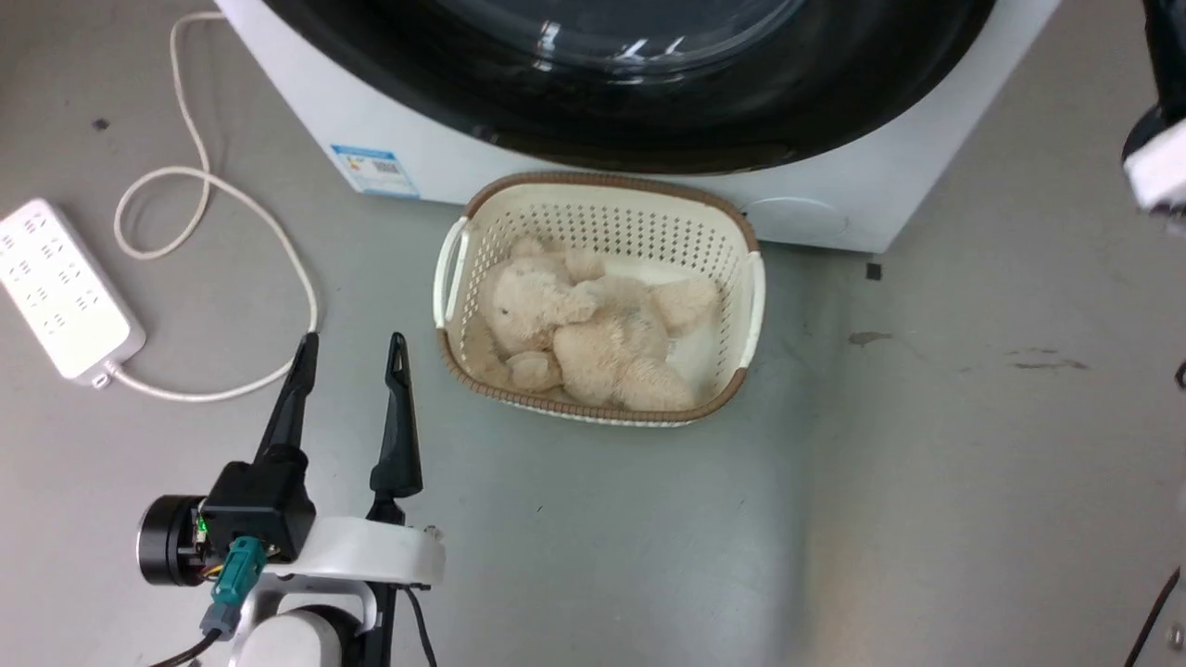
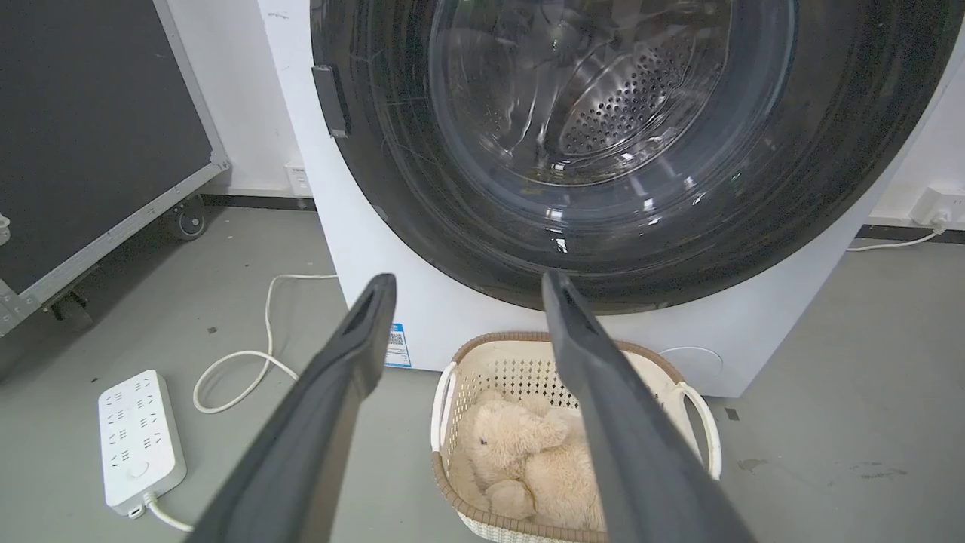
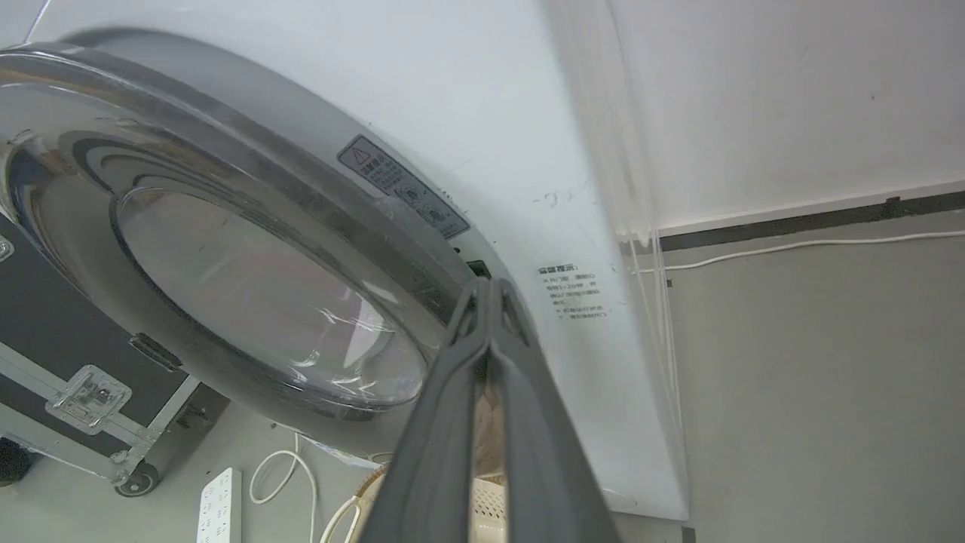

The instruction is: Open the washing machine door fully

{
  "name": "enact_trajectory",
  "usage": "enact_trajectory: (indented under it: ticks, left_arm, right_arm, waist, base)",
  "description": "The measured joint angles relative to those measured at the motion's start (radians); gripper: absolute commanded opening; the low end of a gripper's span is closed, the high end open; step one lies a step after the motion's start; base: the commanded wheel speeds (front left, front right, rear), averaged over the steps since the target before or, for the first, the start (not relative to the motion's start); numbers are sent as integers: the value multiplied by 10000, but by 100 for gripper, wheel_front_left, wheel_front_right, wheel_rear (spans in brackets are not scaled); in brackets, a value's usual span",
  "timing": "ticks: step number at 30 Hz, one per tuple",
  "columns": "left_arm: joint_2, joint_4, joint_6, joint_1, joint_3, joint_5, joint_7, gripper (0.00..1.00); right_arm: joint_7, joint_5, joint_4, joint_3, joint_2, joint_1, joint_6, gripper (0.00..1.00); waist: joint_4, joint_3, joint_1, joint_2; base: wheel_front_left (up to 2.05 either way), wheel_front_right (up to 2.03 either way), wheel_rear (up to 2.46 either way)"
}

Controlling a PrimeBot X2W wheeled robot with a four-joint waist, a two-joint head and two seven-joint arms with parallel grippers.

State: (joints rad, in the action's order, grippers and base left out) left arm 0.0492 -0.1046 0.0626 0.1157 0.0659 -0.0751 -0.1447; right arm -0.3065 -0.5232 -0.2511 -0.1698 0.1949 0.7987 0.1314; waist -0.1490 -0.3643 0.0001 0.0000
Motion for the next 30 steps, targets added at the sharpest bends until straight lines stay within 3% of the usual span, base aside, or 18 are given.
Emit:
enact_trajectory:
  ticks: [14, 22, 30]
  left_arm:
    - [0, -336, 190, 350, 276, -176, -341, 100]
    - [0, -353, 309, 537, 378, -255, -514, 100]
    - [0, -372, 362, 724, 424, -336, -686, 100]
  right_arm:
    - [-2801, -608, -2629, -1574, -265, 3417, -2, 0]
    - [-4057, -683, -3208, -2261, -454, 4625, 0, 0]
    - [-5448, -750, -3254, -2940, -529, 4859, -2, 0]
  waist:
    - [-618, -978, 0, 0]
    - [-821, -1369, 0, 0]
    - [-879, -1400, -1, 0]
  base:
    - [0, 0, 0]
    - [0, 0, 0]
    - [0, 0, 0]
